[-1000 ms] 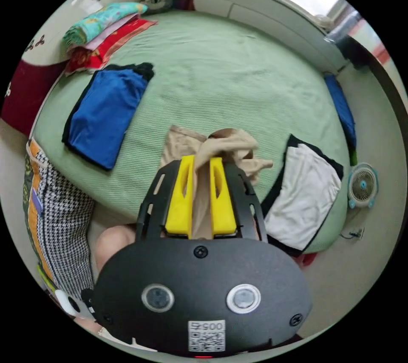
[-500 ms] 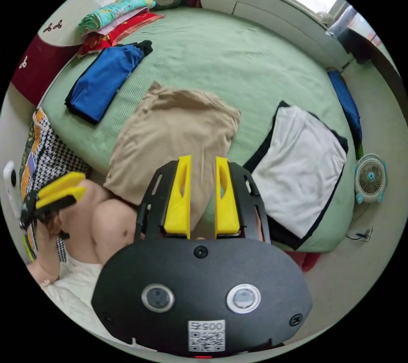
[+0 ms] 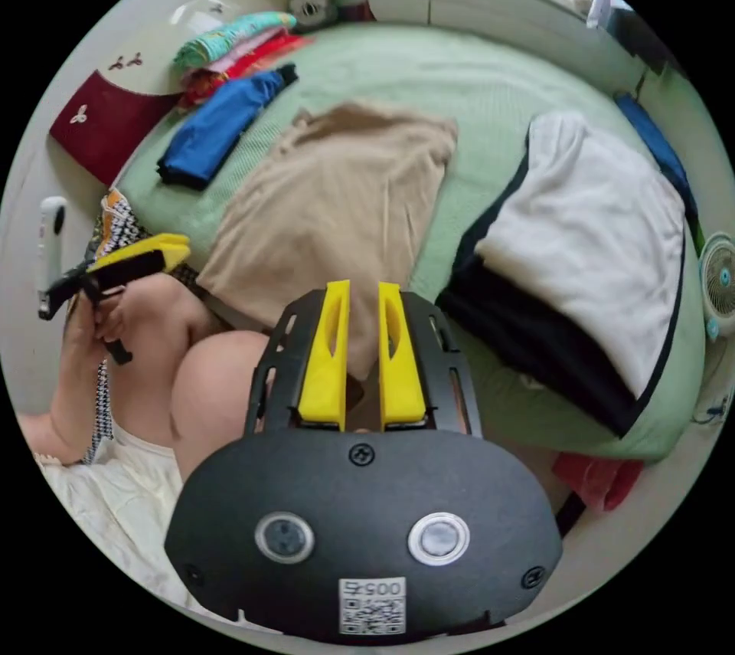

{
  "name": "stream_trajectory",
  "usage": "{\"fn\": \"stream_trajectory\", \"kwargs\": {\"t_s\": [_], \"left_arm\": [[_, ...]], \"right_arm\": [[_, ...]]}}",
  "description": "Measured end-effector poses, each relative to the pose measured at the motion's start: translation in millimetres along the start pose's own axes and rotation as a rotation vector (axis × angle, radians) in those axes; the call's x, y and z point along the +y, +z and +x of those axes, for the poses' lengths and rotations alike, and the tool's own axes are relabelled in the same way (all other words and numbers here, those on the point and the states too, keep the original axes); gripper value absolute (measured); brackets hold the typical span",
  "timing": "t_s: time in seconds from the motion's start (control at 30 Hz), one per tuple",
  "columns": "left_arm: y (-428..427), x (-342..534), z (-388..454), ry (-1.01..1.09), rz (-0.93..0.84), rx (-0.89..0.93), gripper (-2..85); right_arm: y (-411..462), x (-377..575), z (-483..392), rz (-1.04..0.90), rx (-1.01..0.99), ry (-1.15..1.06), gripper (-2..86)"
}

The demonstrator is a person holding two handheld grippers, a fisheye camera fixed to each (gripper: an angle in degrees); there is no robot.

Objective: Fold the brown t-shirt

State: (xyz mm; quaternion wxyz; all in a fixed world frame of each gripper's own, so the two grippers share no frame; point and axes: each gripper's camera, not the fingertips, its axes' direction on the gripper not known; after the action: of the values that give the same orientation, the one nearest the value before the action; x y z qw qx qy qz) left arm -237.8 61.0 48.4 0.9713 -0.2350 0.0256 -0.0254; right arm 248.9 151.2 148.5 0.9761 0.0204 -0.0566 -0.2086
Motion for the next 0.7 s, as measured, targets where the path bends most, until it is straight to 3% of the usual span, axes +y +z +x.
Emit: {"fn": "stream_trajectory", "kwargs": {"t_s": [0.17, 0.3, 0.47, 0.7], "left_arm": [[20.3, 6.8, -5.7, -0.013, -0.02, -0.005, 17.4], [30.0, 15.4, -10.2, -0.021, 0.019, -0.026, 18.5], [60.7, 15.6, -13.5, -0.029, -0.056, 0.023, 19.4], [69.3, 0.1, 6.9, -0.053, -0.11, -0.186, 17.8]], "right_arm": [[-34.0, -38.1, 16.1, 0.195, 0.112, -0.046, 8.9], [-9.6, -70.9, 34.7, 0.136, 0.123, -0.023, 9.6], [29.4, -105.2, 64.0, 0.097, 0.099, 0.067, 9.8], [66.4, -116.5, 79.2, 0.036, 0.079, 0.126, 11.1]]}}
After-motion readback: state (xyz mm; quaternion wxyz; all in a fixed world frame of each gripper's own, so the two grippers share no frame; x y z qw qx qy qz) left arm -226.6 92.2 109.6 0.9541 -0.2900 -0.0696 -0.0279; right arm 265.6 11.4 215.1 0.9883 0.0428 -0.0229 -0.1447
